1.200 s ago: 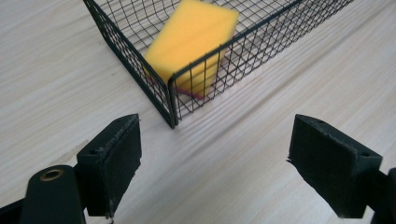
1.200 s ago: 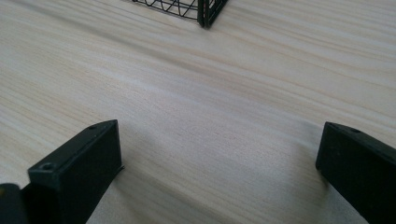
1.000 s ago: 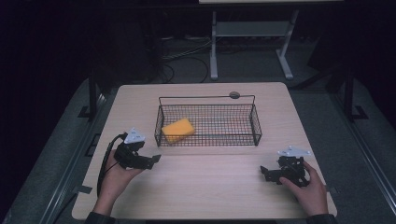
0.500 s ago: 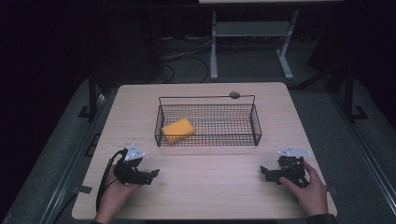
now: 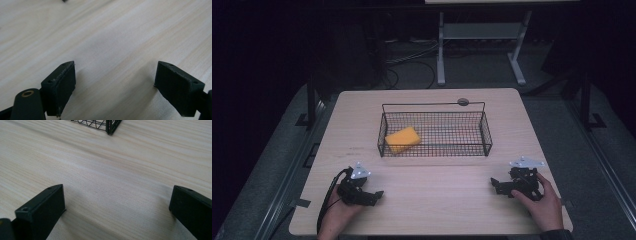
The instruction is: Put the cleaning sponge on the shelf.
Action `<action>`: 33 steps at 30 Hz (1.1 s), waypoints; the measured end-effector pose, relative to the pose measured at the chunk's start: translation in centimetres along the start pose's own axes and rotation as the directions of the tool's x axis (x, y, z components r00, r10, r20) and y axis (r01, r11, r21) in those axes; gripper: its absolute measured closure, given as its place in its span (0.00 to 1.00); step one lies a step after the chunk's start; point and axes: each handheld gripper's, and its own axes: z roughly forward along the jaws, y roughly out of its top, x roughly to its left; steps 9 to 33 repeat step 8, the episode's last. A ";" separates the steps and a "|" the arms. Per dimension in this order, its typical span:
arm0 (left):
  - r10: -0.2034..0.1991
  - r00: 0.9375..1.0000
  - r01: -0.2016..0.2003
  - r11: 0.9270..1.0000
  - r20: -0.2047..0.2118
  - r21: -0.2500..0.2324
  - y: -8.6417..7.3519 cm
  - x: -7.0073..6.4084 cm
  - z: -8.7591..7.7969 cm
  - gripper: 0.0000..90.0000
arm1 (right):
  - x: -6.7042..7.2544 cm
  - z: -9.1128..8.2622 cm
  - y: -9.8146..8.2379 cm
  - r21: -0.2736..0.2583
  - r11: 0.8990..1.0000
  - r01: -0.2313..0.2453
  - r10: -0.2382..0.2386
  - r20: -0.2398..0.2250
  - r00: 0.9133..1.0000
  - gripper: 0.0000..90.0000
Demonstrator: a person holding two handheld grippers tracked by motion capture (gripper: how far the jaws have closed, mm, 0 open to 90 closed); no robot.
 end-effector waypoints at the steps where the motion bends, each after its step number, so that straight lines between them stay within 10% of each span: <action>1: -0.001 1.000 0.001 1.000 0.002 -0.001 0.0 0.0 0.0 0.17 | 0.0 0.0 0.0 0.001 1.000 -0.002 0.002 0.000 1.000 0.00; 33: 0.002 1.000 -0.002 0.998 0.007 -0.058 -0.6 0.2 0.2 0.14 | 0.0 0.0 0.0 0.001 1.000 -0.005 0.005 0.000 1.000 0.00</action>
